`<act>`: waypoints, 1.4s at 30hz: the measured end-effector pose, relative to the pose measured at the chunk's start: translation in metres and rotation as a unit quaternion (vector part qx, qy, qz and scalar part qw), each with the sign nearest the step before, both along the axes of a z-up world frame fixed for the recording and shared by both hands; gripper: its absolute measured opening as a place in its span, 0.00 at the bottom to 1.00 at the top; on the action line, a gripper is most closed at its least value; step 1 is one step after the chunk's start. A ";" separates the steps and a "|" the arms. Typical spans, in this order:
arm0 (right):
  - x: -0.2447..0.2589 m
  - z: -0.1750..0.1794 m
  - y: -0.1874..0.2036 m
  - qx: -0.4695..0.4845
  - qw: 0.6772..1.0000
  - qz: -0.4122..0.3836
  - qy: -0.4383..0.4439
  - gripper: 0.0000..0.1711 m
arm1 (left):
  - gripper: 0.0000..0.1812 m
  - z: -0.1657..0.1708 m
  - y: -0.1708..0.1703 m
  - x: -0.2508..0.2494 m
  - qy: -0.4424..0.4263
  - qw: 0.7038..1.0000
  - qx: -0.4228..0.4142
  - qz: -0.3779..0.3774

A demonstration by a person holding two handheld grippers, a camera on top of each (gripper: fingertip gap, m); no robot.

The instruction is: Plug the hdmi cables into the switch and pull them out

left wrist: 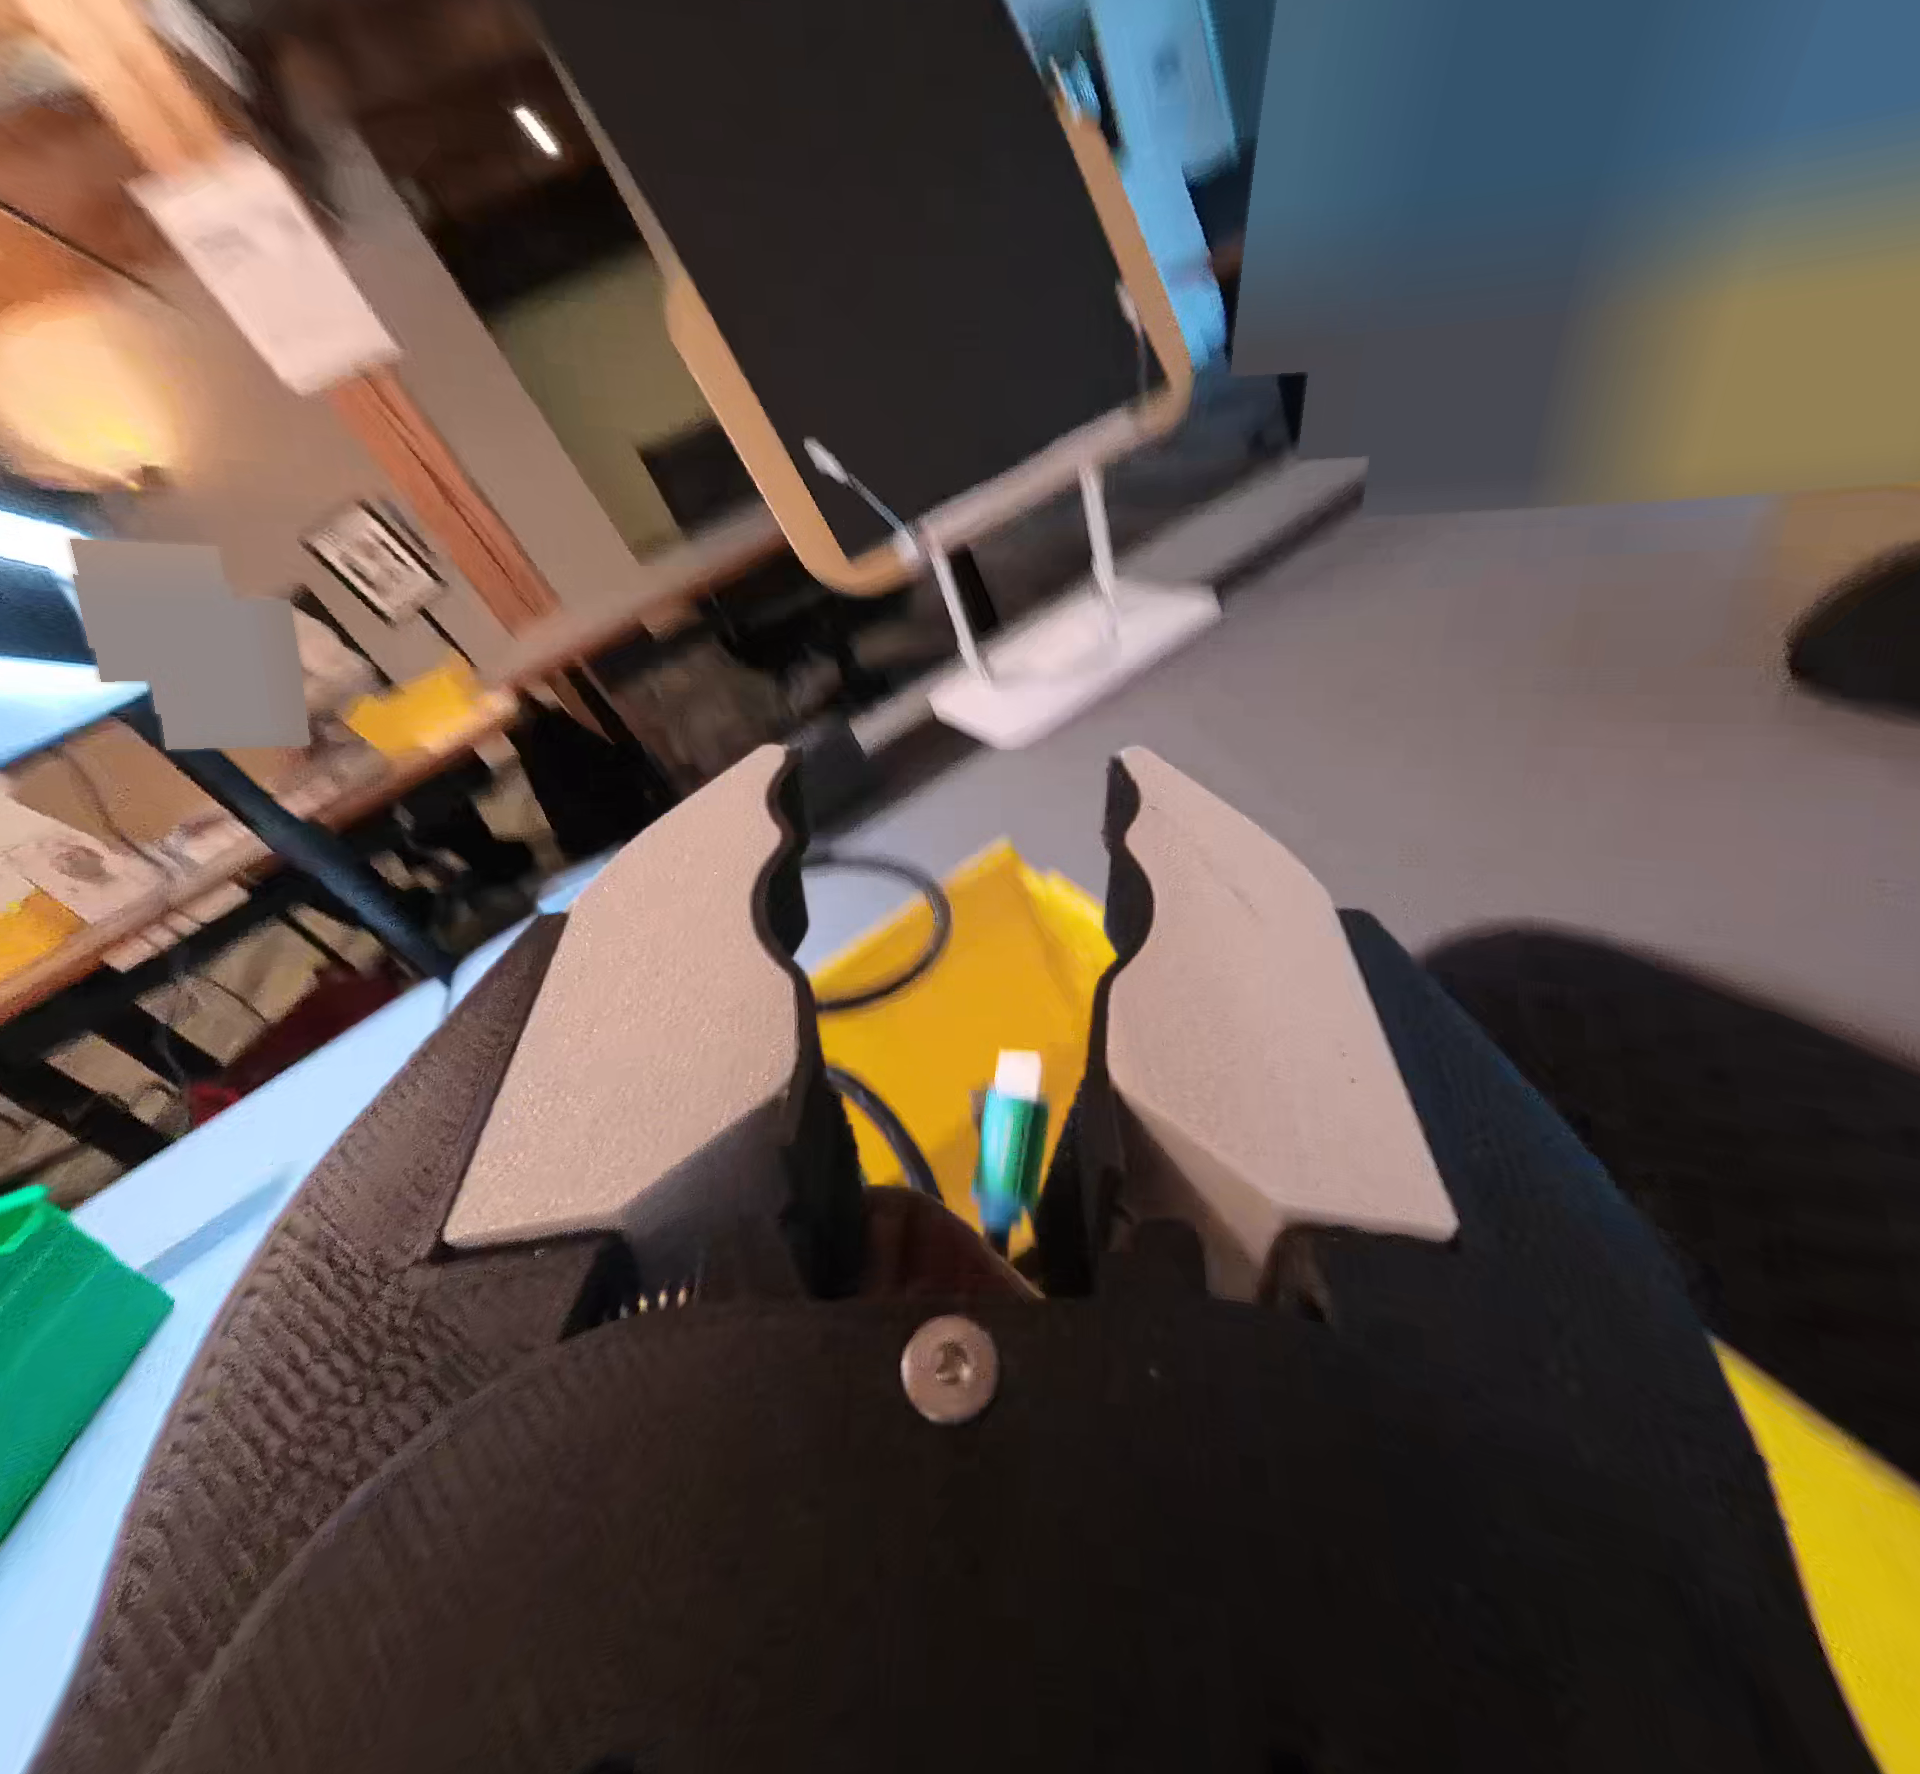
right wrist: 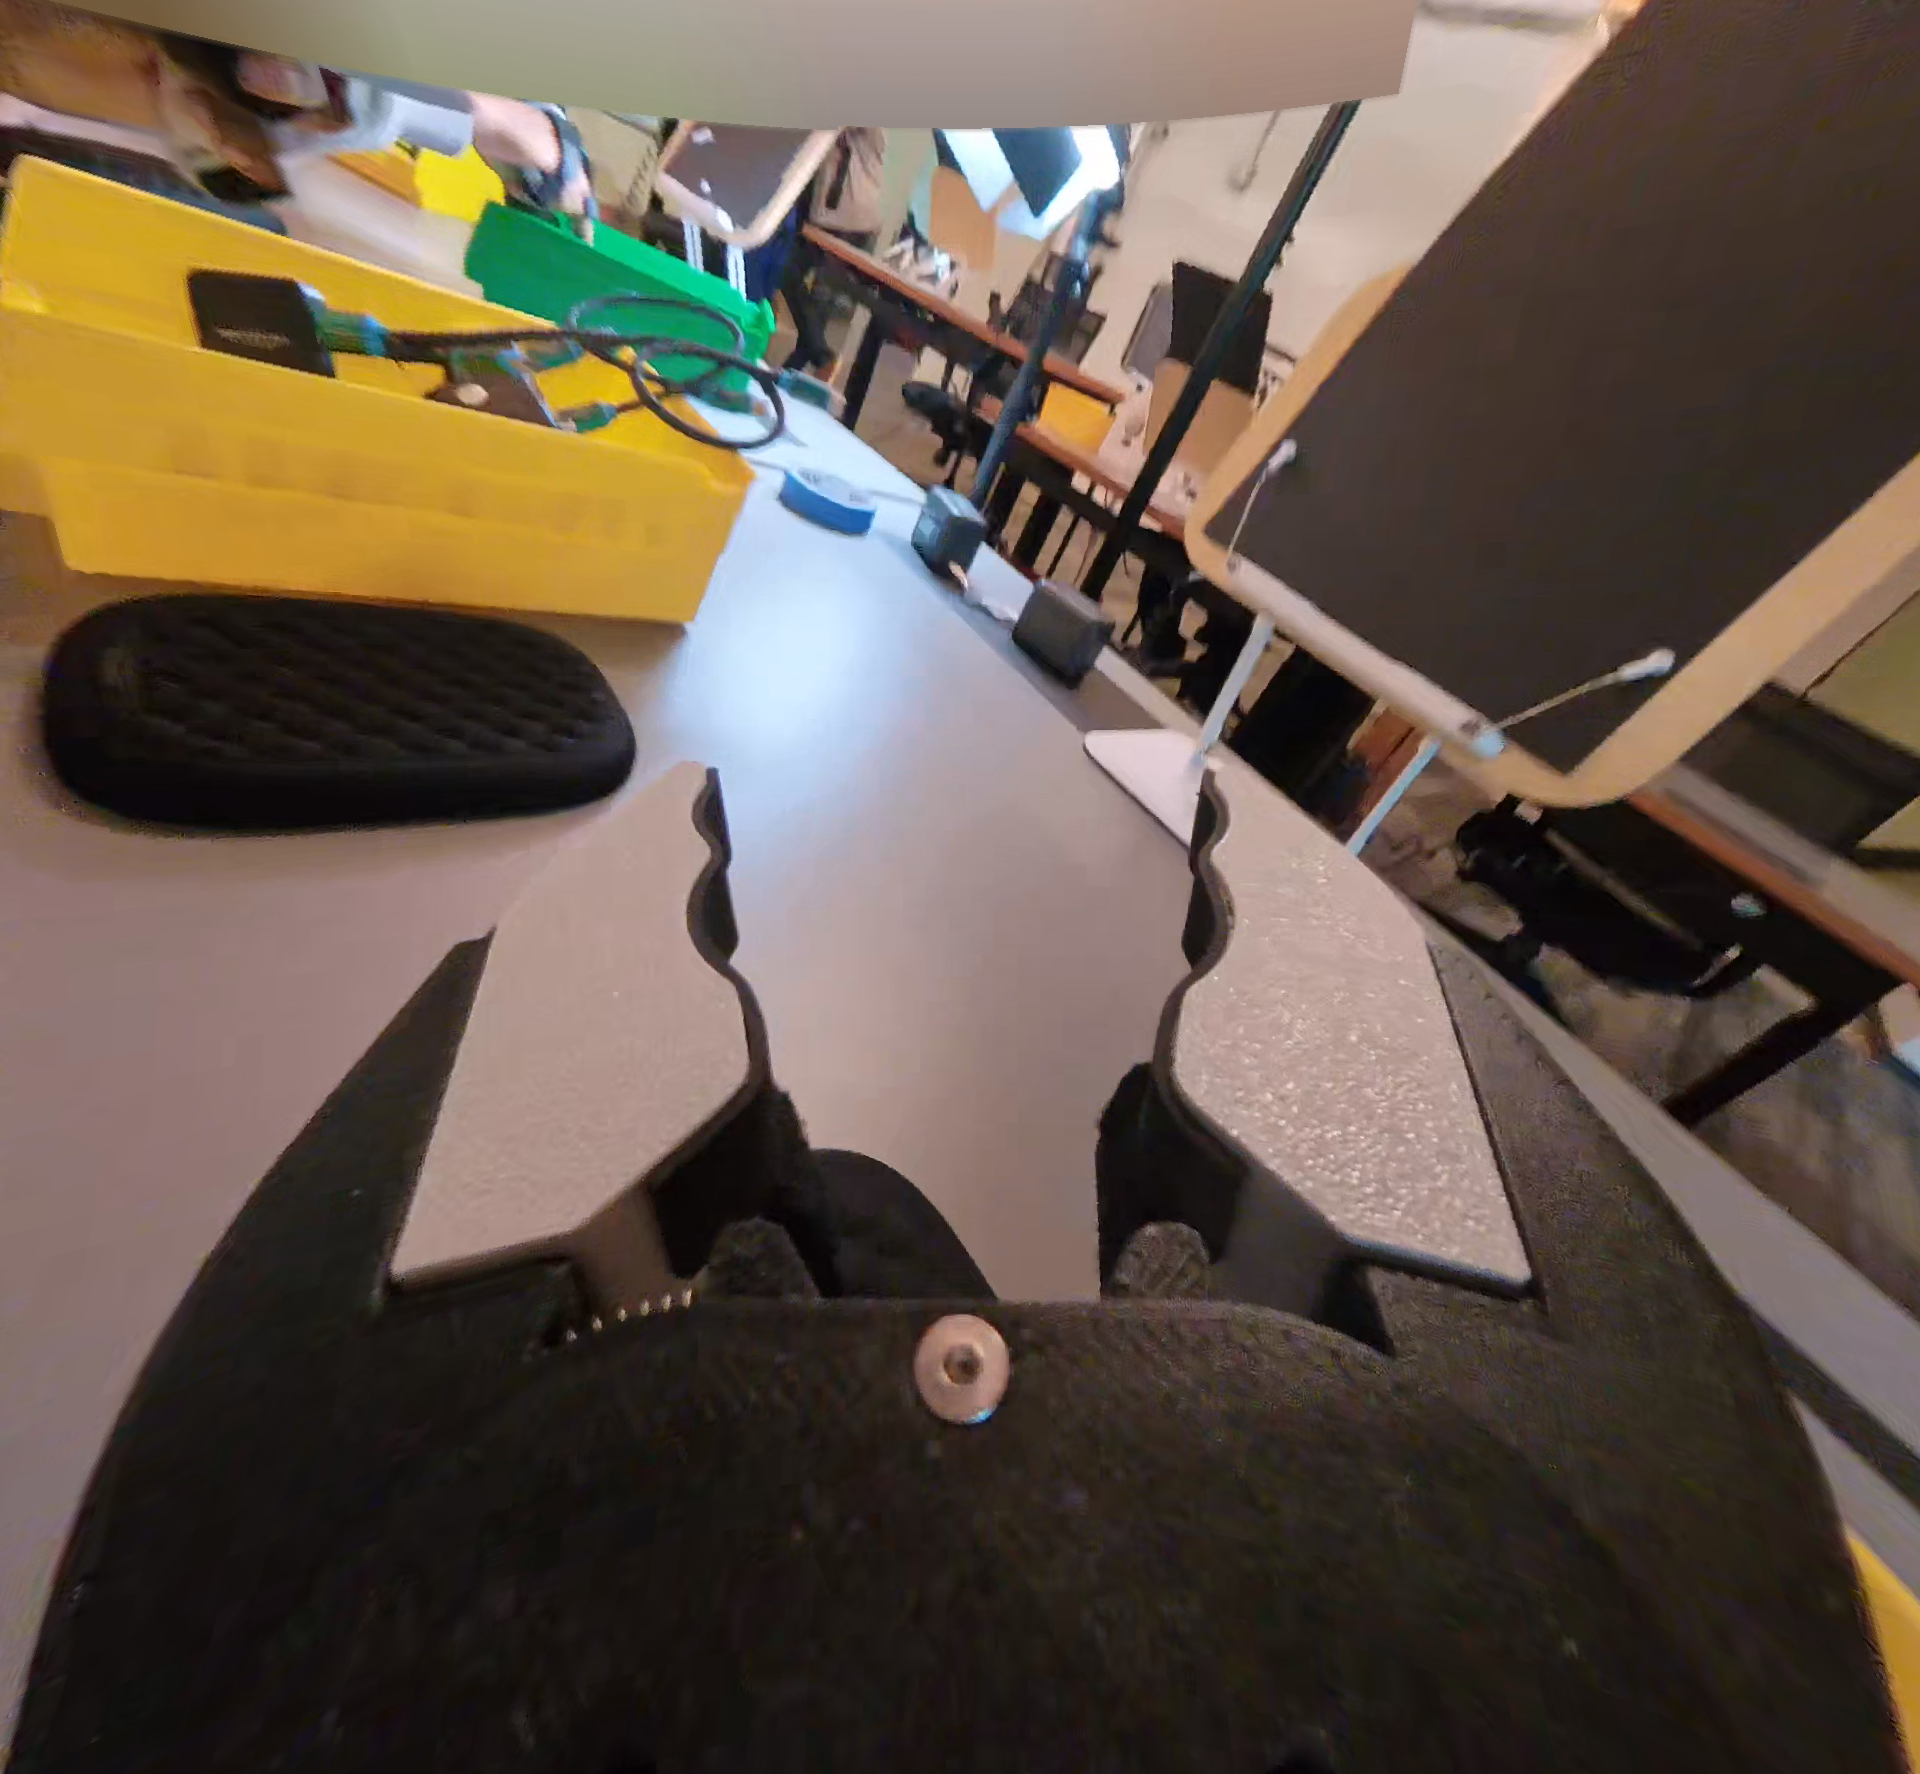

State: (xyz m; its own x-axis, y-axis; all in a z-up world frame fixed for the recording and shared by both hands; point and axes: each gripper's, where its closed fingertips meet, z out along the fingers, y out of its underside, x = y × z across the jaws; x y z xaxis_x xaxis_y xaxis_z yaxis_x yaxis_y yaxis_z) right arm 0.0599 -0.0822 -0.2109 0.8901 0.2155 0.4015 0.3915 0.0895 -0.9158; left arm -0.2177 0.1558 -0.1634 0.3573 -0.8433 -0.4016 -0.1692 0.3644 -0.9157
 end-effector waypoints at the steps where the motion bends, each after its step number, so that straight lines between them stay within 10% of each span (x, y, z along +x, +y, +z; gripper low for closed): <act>1: 0.008 -0.004 0.008 -0.011 1.000 -0.006 0.011 0.49 | 0.31 -0.019 0.001 0.000 0.070 0.997 -0.025 -0.020; 4: 0.025 0.004 0.027 -0.014 0.999 -0.008 0.048 0.48 | 0.44 -0.085 -0.013 -0.028 0.309 0.939 -0.139 -0.060; 6: 0.024 0.021 0.033 0.015 0.999 0.005 0.038 0.47 | 0.44 -0.102 0.013 -0.060 0.391 0.911 -0.122 0.051; 9: 0.003 0.040 0.028 0.051 0.999 0.016 0.004 0.47 | 0.45 -0.119 0.033 -0.099 0.452 0.873 -0.101 0.154; 18: -0.018 0.048 -0.024 0.100 0.995 0.002 0.025 0.42 | 0.24 -0.174 0.036 -0.128 0.536 0.823 -0.150 0.114; 21: -0.001 0.034 -0.023 0.084 0.995 -0.033 0.033 0.40 | 0.08 -0.151 0.025 -0.112 0.444 0.880 -0.132 0.105; 30: -0.034 0.013 -0.008 0.061 0.997 0.015 0.049 0.36 | 0.08 -0.007 0.002 -0.043 0.043 0.991 -0.015 0.125; 37: -0.111 0.028 0.013 0.090 0.965 0.177 0.172 0.28 | 0.07 0.055 -0.120 0.069 -0.236 0.958 -0.092 -0.134; 42: -0.134 0.062 0.011 0.140 0.922 0.215 0.289 0.29 | 0.08 0.011 -0.176 0.145 -0.200 0.972 0.001 -0.127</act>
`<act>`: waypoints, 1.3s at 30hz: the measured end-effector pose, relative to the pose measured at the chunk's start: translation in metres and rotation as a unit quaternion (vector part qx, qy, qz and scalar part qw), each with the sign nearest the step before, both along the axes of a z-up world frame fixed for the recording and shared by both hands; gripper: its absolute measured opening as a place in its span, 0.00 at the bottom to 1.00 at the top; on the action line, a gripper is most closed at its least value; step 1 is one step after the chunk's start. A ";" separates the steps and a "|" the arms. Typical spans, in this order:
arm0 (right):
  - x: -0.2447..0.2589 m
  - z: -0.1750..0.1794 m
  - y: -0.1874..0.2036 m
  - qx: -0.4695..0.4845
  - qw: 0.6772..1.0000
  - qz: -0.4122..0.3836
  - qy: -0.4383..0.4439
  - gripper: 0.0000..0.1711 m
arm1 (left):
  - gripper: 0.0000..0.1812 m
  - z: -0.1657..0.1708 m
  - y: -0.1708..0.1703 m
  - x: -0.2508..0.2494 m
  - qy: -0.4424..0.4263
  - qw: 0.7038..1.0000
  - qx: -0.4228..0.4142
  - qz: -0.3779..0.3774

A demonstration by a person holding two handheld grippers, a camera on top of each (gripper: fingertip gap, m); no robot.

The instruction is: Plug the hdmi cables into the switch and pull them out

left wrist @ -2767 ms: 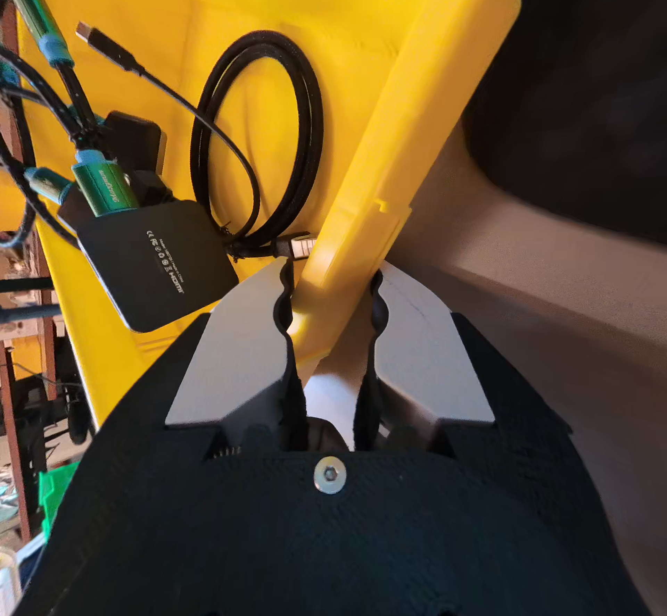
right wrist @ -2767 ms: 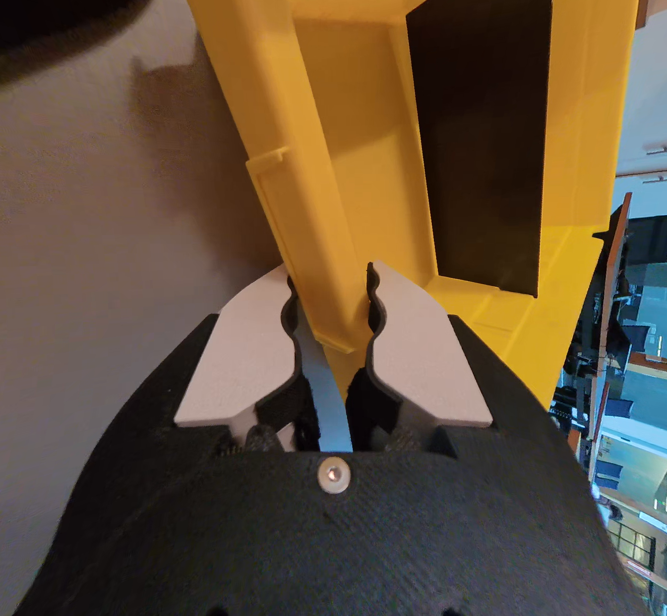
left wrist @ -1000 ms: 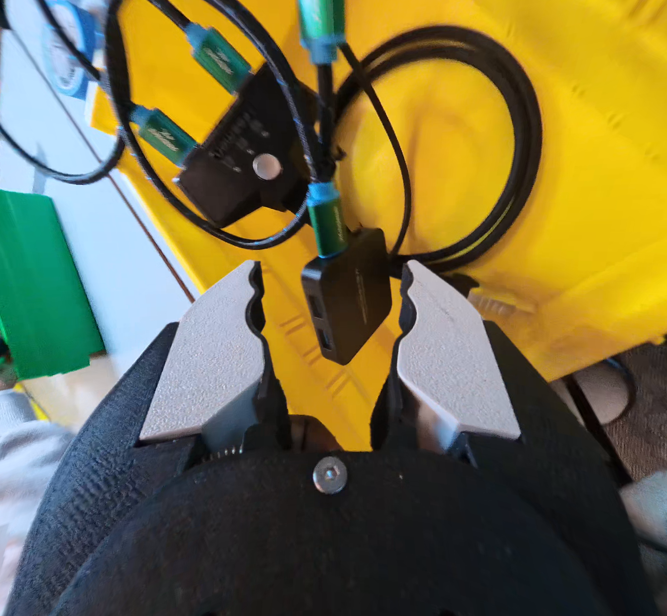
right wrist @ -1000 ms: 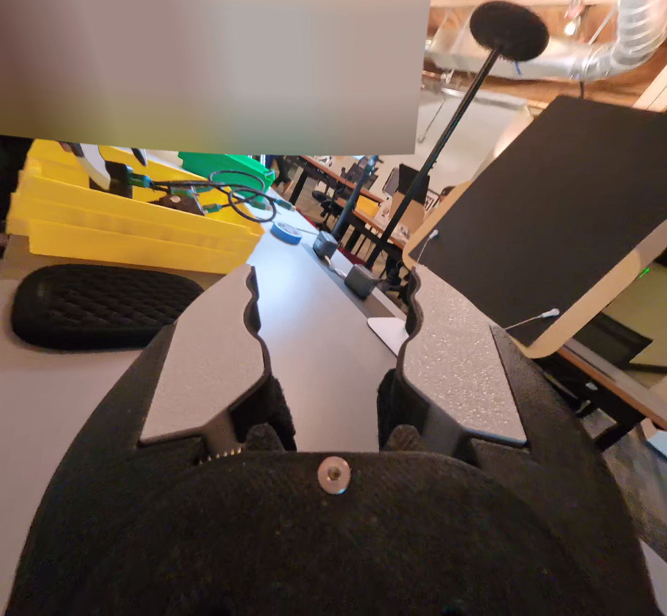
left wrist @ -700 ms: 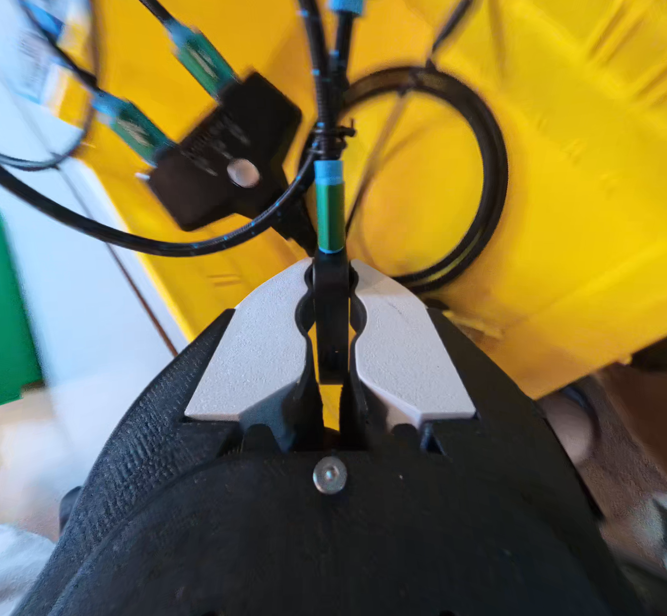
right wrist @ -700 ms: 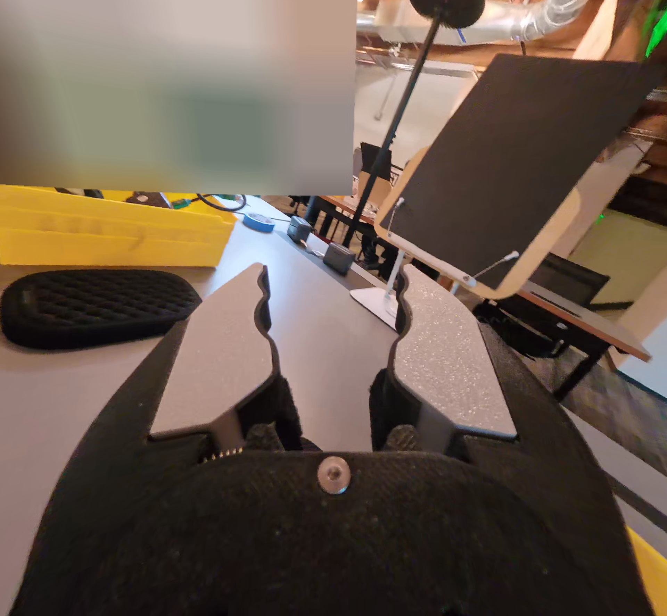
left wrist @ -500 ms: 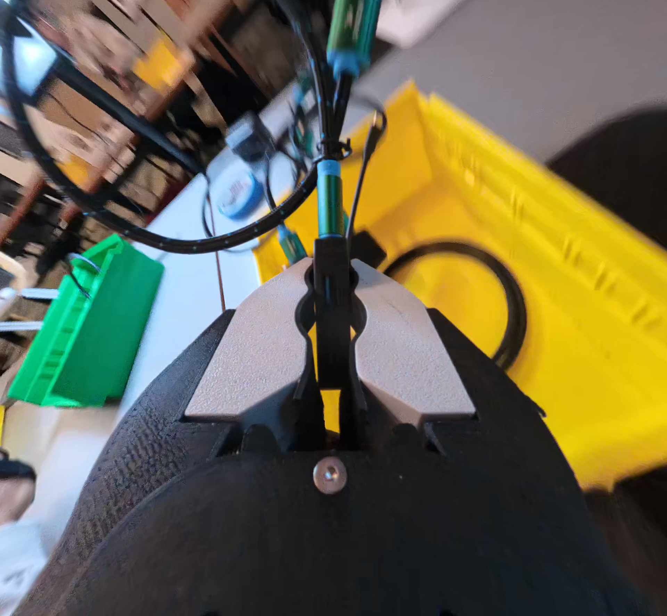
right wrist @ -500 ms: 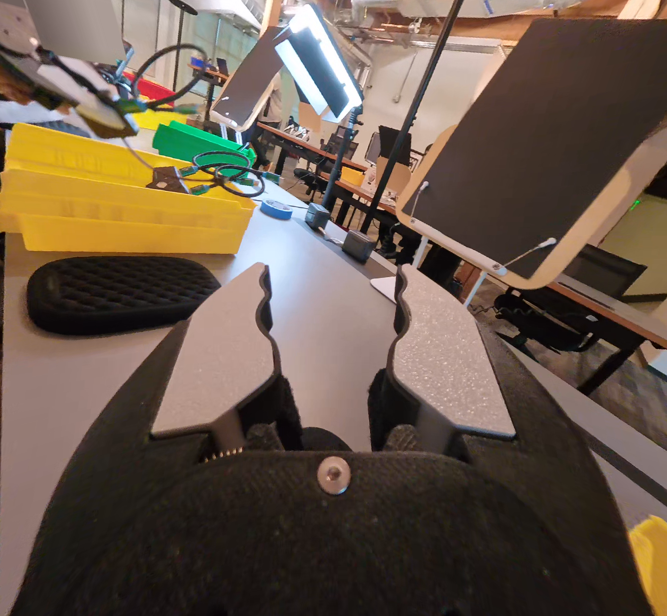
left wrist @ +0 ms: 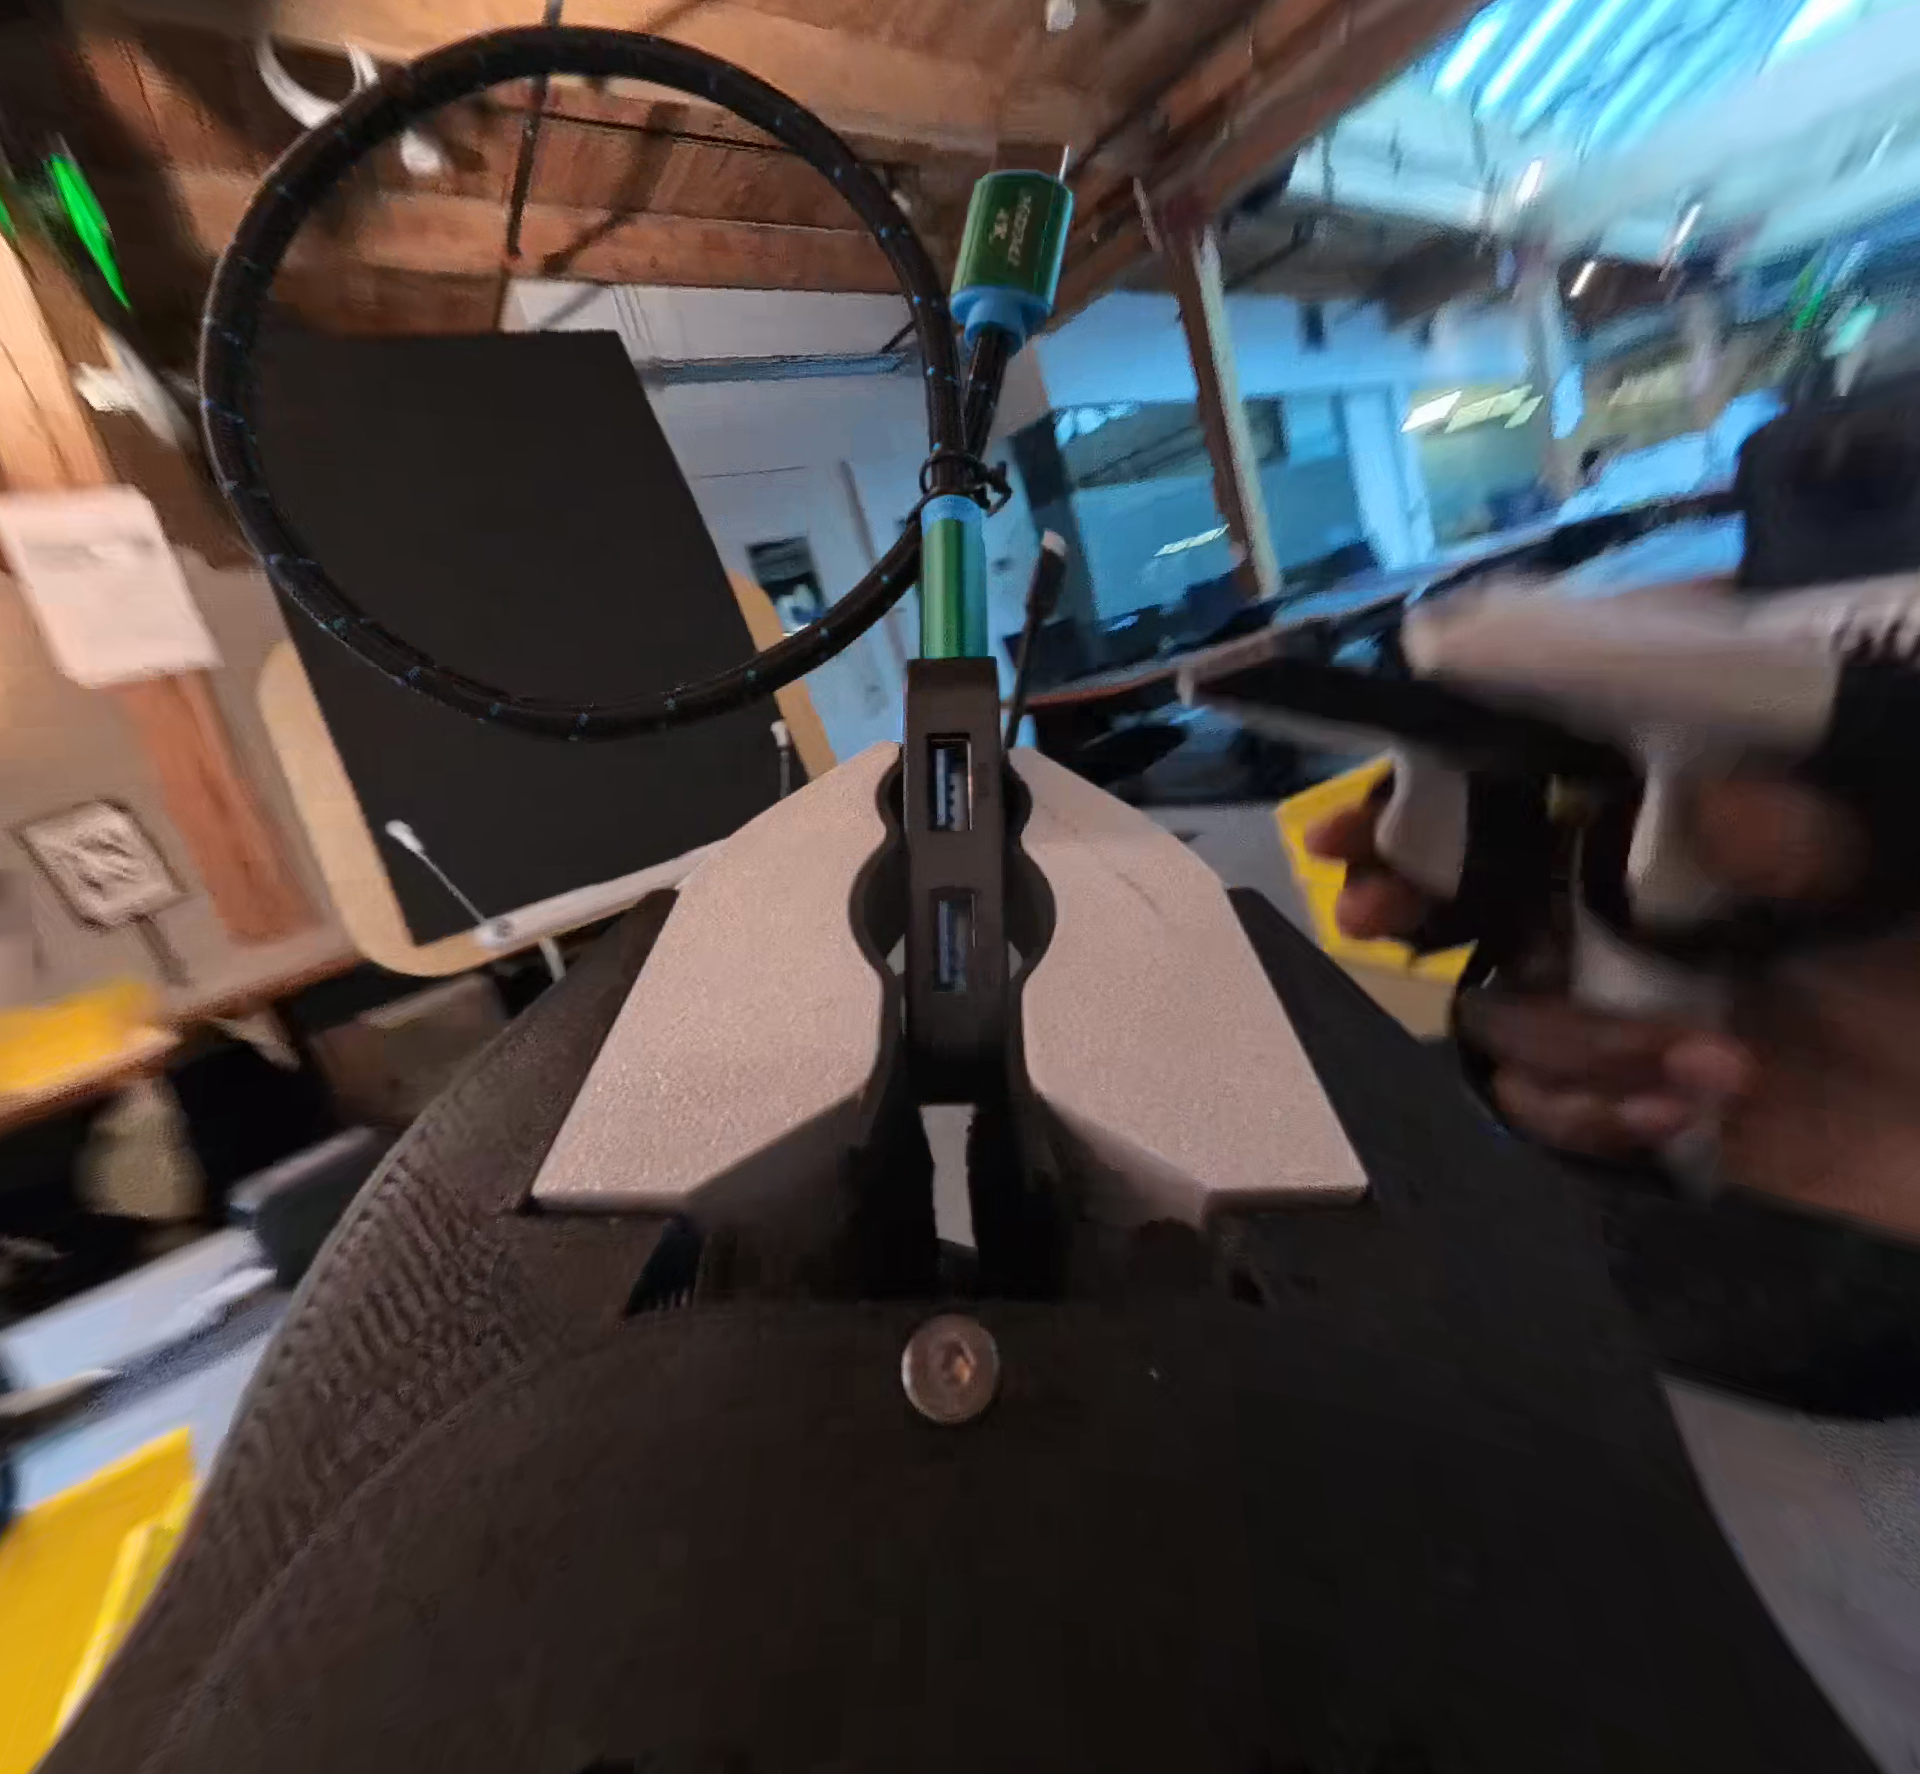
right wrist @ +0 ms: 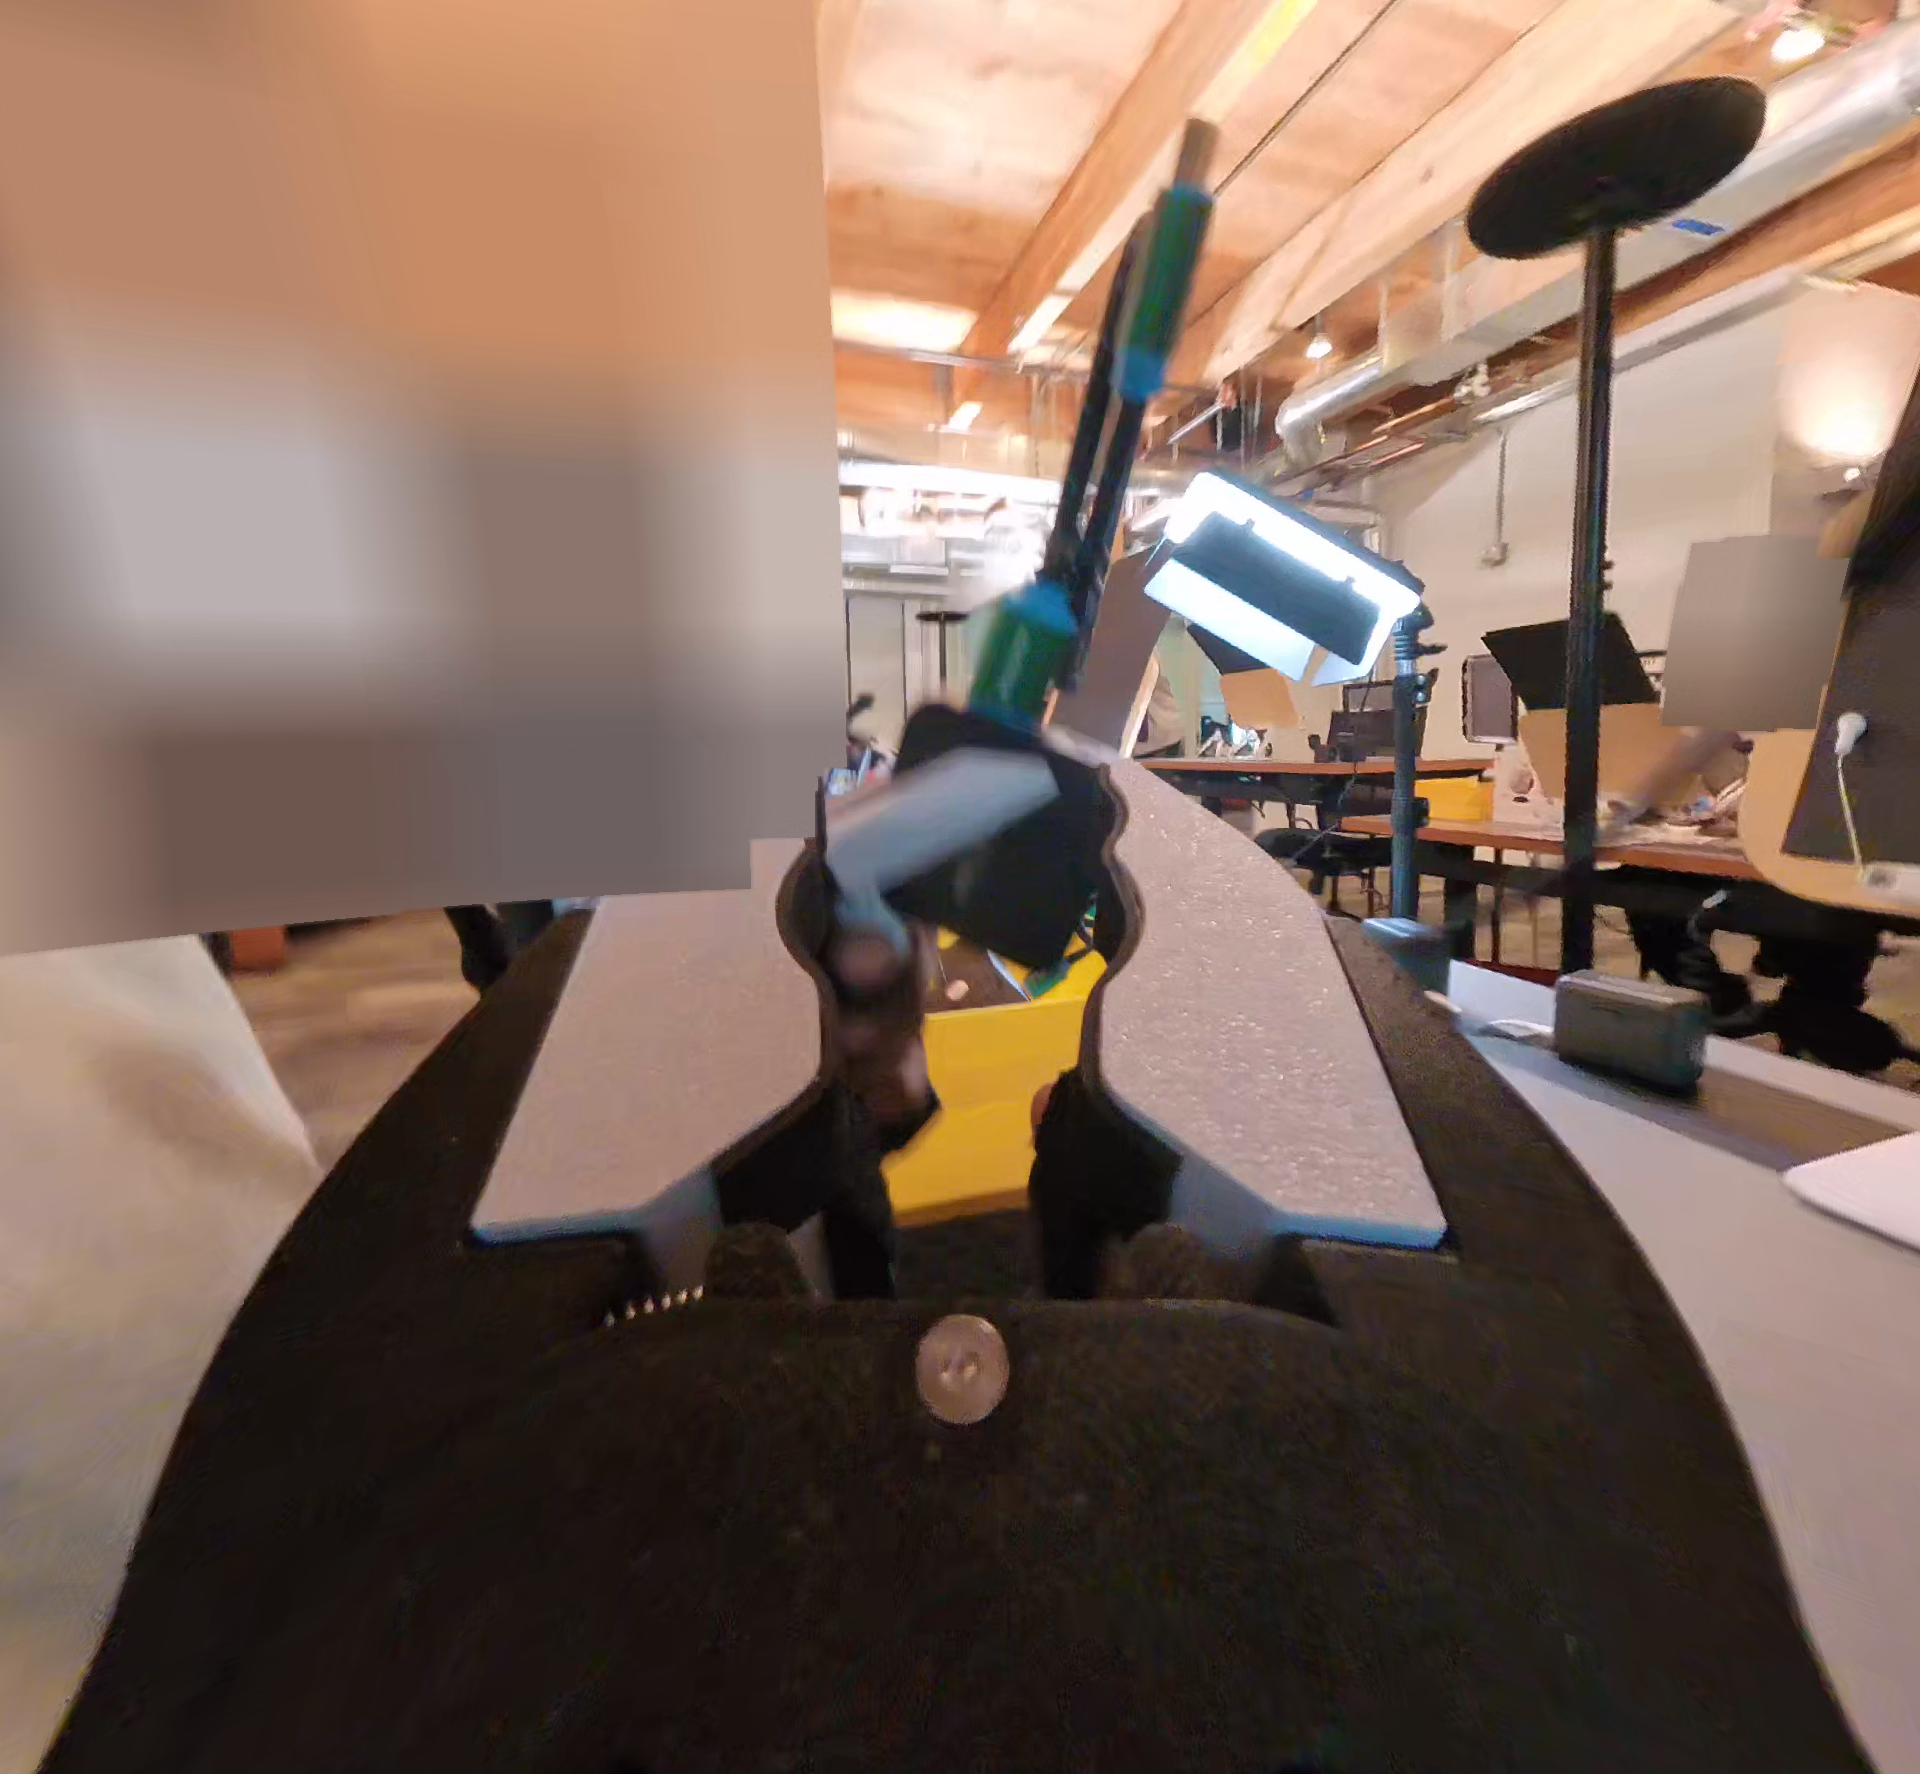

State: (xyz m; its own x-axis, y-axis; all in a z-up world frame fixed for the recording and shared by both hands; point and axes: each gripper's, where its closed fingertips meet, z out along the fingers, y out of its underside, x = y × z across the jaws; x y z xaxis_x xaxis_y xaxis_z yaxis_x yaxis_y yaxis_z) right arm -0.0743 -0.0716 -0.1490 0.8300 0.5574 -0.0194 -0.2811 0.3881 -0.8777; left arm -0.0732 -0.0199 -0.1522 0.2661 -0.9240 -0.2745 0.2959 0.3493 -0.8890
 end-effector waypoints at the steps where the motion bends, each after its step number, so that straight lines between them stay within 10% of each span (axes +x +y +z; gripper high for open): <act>1: 0.004 0.002 0.002 -0.008 1.000 -0.002 0.026 0.28 | 0.07 -0.012 -0.005 0.010 0.011 0.999 0.045 0.028; 8: 0.024 -0.032 0.020 -0.065 0.993 0.025 0.092 0.12 | 0.08 -0.059 -0.030 0.036 0.050 0.984 0.167 0.041; 25: 0.015 -0.032 0.011 -0.026 0.999 -0.045 -0.012 0.11 | 0.08 -0.059 -0.037 0.037 0.099 0.979 0.177 0.018; 28: 0.064 0.029 -0.052 0.158 0.977 -0.033 0.142 0.12 | 0.08 -0.109 0.008 0.040 0.212 0.950 0.208 0.096; 34: 0.144 0.039 -0.100 0.052 0.966 -0.255 0.004 0.12 | 0.08 -0.038 0.012 0.006 0.023 0.989 0.131 0.059; 39: 0.194 0.023 -0.135 -0.081 0.909 -0.403 -0.070 0.12 | 0.08 -0.056 0.030 -0.001 -0.033 0.998 0.046 0.040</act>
State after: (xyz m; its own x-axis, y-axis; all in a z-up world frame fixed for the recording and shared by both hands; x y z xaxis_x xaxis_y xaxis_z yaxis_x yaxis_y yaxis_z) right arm 0.1192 -0.2069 -0.1260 0.9684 -0.2329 0.0894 0.1552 0.2819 -0.9468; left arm -0.0740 0.0103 -0.2080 0.3578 -0.8710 -0.3366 0.3216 0.4534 -0.8313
